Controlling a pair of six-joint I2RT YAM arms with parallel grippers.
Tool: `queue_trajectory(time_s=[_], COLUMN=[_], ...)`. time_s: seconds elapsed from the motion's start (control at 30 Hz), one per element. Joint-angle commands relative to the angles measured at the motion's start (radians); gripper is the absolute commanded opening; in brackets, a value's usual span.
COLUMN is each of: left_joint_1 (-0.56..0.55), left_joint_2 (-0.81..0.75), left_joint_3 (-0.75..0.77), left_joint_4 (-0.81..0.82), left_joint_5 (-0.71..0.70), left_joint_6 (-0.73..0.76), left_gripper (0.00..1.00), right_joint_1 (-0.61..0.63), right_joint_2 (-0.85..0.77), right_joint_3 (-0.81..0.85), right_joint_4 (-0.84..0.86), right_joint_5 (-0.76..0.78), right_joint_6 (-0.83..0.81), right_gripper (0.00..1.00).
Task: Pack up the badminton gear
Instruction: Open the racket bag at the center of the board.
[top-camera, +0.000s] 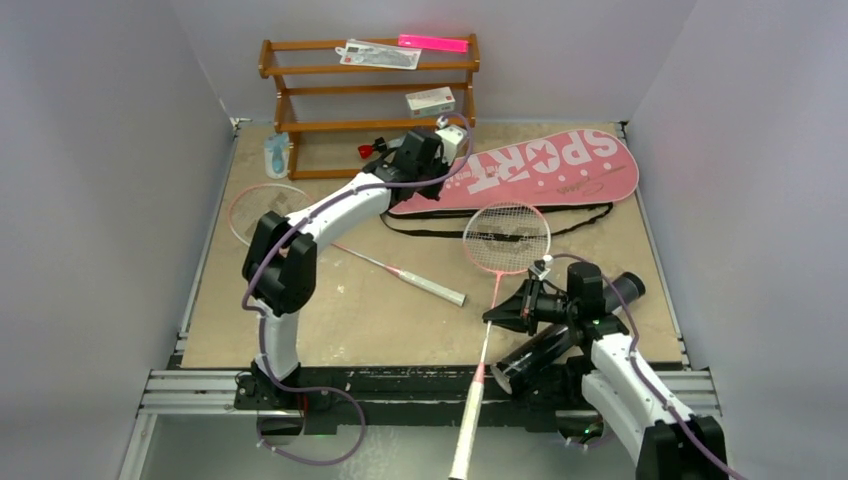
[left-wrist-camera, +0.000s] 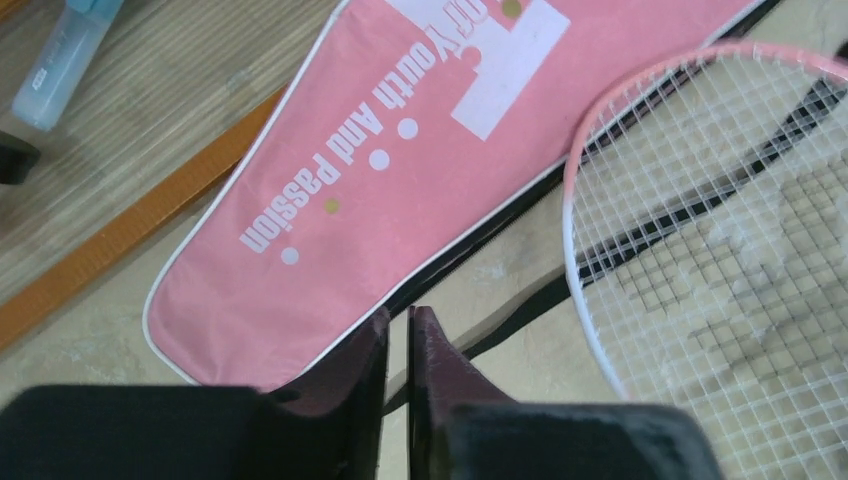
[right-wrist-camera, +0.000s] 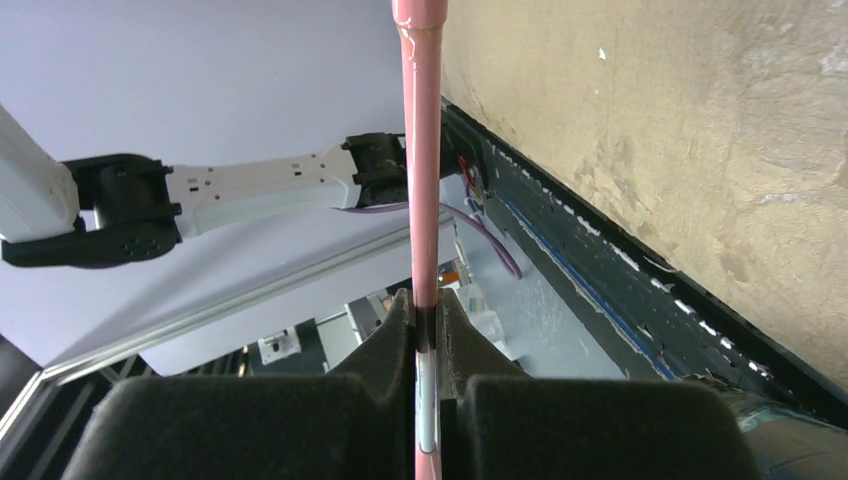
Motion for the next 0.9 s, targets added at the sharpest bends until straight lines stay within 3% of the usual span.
queue_trajectory(time_s=[0.0, 0.23, 0.43, 0.87], left_joint_1=[0.001, 0.001, 0.001, -0.015], left_joint_2=[-0.076, -0.034, 0.060, 0.187], left_joint_3=[-0.061, -0.188, -0.122, -0.053], left_joint_4=[0.079, 0.206, 0.199, 0.250], left_joint_5=[0.071, 0.091, 0.128, 0.061], left_joint_6=[0.090, 0.394, 0.515, 0.565], left_gripper=[0.20, 0.48, 0.75, 0.78], right_joint_1=[0.003, 0.003, 0.003, 0.003], right_joint_2=[0.020, -0.169, -0.267, -0.249], right_joint_3=[0.103, 0.244, 0.238, 0.253], right_joint_4=[-0.072, -0.503, -0.579, -0.535], right_joint_5=[-0.026, 0.243, 0.300, 0.290], right_joint_6=[-0.086, -0.253, -0.244, -0.226], right_gripper=[0.00, 0.00, 0.00, 0.00])
